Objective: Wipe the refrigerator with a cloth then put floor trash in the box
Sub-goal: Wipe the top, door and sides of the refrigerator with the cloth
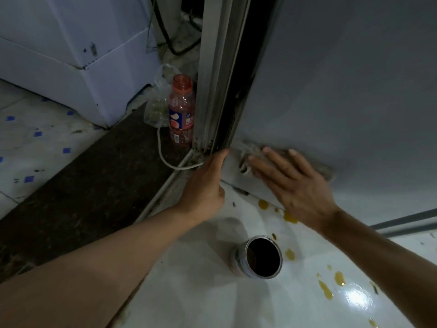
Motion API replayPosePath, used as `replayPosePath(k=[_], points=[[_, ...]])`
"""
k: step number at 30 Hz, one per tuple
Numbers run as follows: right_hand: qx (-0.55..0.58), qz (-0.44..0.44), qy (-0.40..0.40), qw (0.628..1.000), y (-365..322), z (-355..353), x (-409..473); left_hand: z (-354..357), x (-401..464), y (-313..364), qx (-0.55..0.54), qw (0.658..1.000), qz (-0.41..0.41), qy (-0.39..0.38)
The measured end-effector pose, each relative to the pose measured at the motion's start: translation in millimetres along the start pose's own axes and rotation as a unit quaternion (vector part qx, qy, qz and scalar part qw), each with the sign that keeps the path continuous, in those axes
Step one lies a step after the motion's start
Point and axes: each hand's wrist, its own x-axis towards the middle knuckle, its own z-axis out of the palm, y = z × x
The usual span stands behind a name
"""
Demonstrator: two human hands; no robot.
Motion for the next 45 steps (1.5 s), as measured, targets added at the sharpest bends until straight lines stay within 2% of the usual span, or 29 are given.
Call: replayPosePath(k=[2, 4, 8, 13, 16, 21, 24, 26, 29, 33, 35, 38, 40, 45], points=[[0.0, 0.043, 0.024, 0.999, 8.4, -0.3, -9.1, 2.7, -0.2, 0.7, -0.002, 1.0, 0.004, 0.01], [0.0, 0.044, 0.012, 0.999, 2.1, 7.8, -11.6, 8.4, -0.7, 1.1, -0.007, 1.0, 0.011, 0.021], [-0.04, -0.087, -0.084, 0.992, -22.5, 31.4, -21.1, 19.1, -3.0, -1.7, 0.012, 1.0, 0.015, 0.023], [-0.053, -0.153, -0.154, 0.975, -28.1, 27.3, -27.2, 27.4, -10.6, 7.5, 0.06, 0.998, 0.023, 0.021], [-0.059, -0.123, -0.121, 0.983, -5.9, 13.3, -38.3, 28.0, -12.9, 22.4, 0.074, 0.996, 0.053, 0.017], [-0.05, 0.009, 0.035, 0.998, 46.3, -11.4, -67.9, 34.2, -6.8, 40.6, 0.056, 0.996, 0.071, -0.004], [-0.041, 0.059, 0.057, 0.996, 46.1, -6.6, -83.4, 47.4, -6.2, 47.9, 0.071, 0.994, 0.081, -0.005], [-0.051, 0.016, 0.013, 0.998, 29.6, 8.4, -94.4, 56.1, -7.9, 50.4, 0.094, 0.992, 0.089, -0.001], [-0.086, -0.097, -0.069, 0.989, 6.0, 32.4, -115.0, 63.7, -9.0, 49.9, 0.128, 0.987, 0.1, -0.006], [-0.098, -0.162, -0.174, 0.966, -1.8, 28.7, -120.4, 61.5, -9.0, 50.2, 0.165, 0.977, 0.138, 0.001], [-0.093, -0.127, -0.161, 0.974, 6.8, 19.4, -127.6, 58.6, -9.9, 53.7, 0.184, 0.967, 0.177, -0.005], [-0.061, -0.023, -0.068, 0.996, 34.6, -1.2, -148.5, 54.0, -5.6, 59.9, 0.22, 0.946, 0.238, -0.024], [-0.029, 0.027, -0.043, 0.998, 58.0, -18.1, -164.7, 52.2, 0.2, 66.2, 0.249, 0.93, 0.267, -0.034], [-0.007, 0.108, -0.019, 0.994, 59.1, -18.4, -171.7, 57.2, 13.8, 76.7, 0.366, 0.856, 0.35, -0.097]])
